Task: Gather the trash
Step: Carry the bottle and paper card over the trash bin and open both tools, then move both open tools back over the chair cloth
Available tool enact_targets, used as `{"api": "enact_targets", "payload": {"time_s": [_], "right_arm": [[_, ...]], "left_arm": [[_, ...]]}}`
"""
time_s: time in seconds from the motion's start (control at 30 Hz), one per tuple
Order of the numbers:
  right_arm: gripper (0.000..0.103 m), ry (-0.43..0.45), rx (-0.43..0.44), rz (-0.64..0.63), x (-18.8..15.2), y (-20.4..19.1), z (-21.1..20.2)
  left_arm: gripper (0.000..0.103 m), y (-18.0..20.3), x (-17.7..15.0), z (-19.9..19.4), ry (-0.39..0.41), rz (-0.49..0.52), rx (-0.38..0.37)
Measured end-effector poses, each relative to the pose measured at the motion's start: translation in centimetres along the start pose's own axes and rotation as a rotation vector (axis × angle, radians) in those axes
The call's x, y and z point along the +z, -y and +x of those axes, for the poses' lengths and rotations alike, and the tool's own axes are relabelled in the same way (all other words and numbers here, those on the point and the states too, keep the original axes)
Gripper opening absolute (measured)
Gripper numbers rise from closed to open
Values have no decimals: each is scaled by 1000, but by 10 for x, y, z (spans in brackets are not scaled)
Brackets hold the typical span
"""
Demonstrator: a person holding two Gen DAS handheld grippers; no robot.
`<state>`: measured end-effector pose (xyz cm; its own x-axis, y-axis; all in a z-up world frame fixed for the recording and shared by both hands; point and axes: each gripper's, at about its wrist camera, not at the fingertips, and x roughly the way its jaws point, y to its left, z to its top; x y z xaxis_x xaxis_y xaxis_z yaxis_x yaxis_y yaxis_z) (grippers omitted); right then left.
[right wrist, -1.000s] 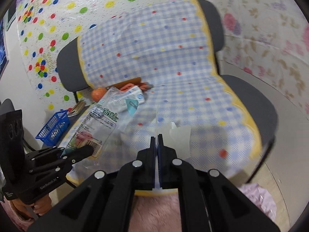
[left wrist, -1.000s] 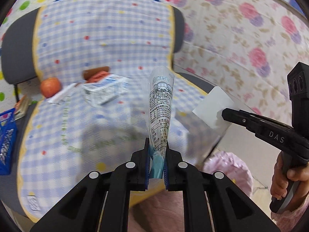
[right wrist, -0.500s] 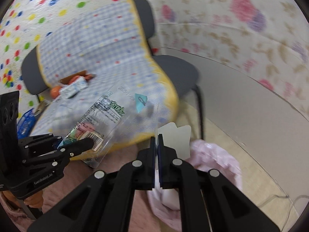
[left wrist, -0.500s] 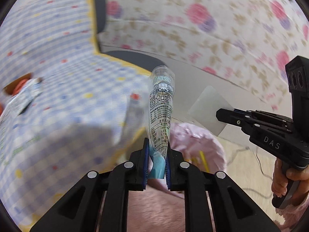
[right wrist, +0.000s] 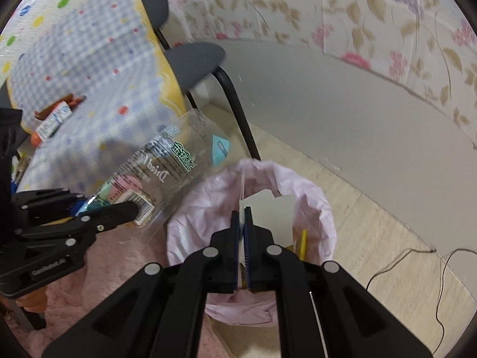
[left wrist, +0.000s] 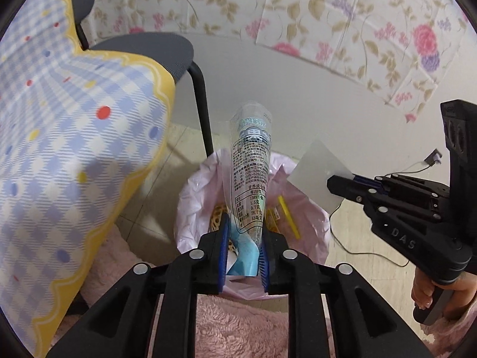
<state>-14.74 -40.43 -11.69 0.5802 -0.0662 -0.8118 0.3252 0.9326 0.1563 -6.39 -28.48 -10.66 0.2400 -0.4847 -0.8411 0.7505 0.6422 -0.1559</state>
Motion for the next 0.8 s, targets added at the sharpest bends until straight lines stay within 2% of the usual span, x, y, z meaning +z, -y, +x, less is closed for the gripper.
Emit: {"api": "enact_targets", "payload": {"time_s": [0.1, 0.13, 0.2, 0.3, 0.37, 0.43, 0.57, 0.8], "right_arm": [[12, -32, 3, 25, -4, 11, 12], [21, -36, 3, 30, -4, 14, 15], [32, -43, 6, 44, -6, 18, 20], [33, -46, 1, 52, -5, 21, 26], [34, -47, 6, 63, -3, 21, 26], [40, -27, 14, 71, 1, 21, 18], [44, 61, 26, 70, 18, 17, -10], [44, 156, 96, 31, 41, -9, -40]], "left_arm": [[32, 1, 2, 7, -16, -9, -3], [41, 0, 3, 8, -18, -14, -2], [47, -2, 5, 11, -19, -23, 1], [46, -5, 8, 14, -17, -40, -6], [52, -9, 9, 11, -10, -53, -11], [64, -14, 9, 1, 20, -68, -8], [65, -27, 4, -26, 93, -99, 37], [65, -51, -13, -54, 148, -148, 121]]}}
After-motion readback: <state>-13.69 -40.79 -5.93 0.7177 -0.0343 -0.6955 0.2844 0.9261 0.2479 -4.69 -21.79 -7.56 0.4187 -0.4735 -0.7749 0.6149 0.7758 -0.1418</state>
